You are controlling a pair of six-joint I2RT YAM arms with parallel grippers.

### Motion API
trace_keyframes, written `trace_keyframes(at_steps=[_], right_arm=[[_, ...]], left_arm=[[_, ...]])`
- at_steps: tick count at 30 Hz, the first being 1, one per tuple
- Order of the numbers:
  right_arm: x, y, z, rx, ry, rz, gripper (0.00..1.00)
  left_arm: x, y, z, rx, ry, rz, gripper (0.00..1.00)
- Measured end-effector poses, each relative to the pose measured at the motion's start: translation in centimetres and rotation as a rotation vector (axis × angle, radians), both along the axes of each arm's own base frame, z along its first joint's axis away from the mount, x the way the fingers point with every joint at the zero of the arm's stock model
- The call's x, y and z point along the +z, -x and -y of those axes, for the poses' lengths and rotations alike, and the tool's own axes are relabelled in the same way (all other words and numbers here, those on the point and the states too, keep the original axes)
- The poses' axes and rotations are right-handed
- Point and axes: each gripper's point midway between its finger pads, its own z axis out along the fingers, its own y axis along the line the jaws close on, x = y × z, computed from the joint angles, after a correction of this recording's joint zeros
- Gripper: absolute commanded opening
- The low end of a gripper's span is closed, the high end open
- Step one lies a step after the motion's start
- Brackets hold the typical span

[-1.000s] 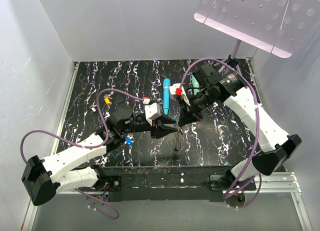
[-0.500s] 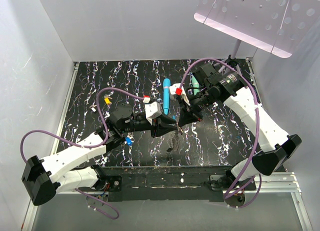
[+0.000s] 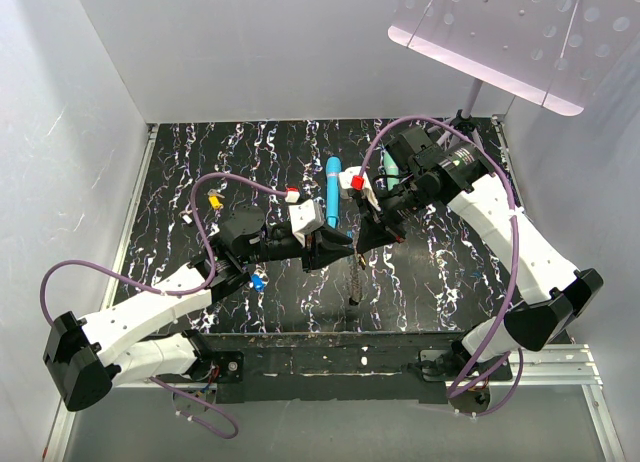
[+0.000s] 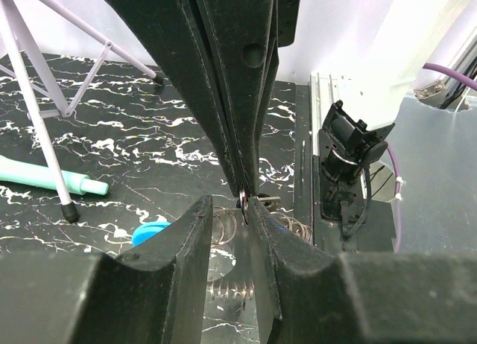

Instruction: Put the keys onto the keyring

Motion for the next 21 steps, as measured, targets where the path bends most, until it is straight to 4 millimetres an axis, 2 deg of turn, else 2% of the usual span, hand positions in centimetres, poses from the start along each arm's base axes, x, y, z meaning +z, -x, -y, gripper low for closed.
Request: trace_keyframes(at_steps=[4, 11, 17, 20, 21], right_arm=[[0.00, 0.00, 0.00, 0.000, 0.000, 0.000, 0.01], [0.00, 0.01, 0.00, -0.001, 0.000, -0.001, 0.01], [0.00, 0.00, 0.00, -0.002, 0.001, -0.002, 0.01], [0.00, -0.02, 0.00, -0.002, 0.001, -0.001, 0.01], [0.00, -0.03, 0.01, -0.002, 0.001, -0.001, 0.01]], left_arm=[[0.04, -0.03, 0.00, 0.003, 0.001, -0.004, 0.20], [-0.03, -0.10, 0.09, 0.003, -0.004, -0.009, 0.20], [-0.08, -0.05, 0.16, -0.002, -0.004, -0.017, 0.11], [-0.06, 0.08, 0.18, -0.008, -0.004, -0.019, 0.01], [-0.06, 0.13, 0.19, -0.011, -0.004, -0.021, 0.00]])
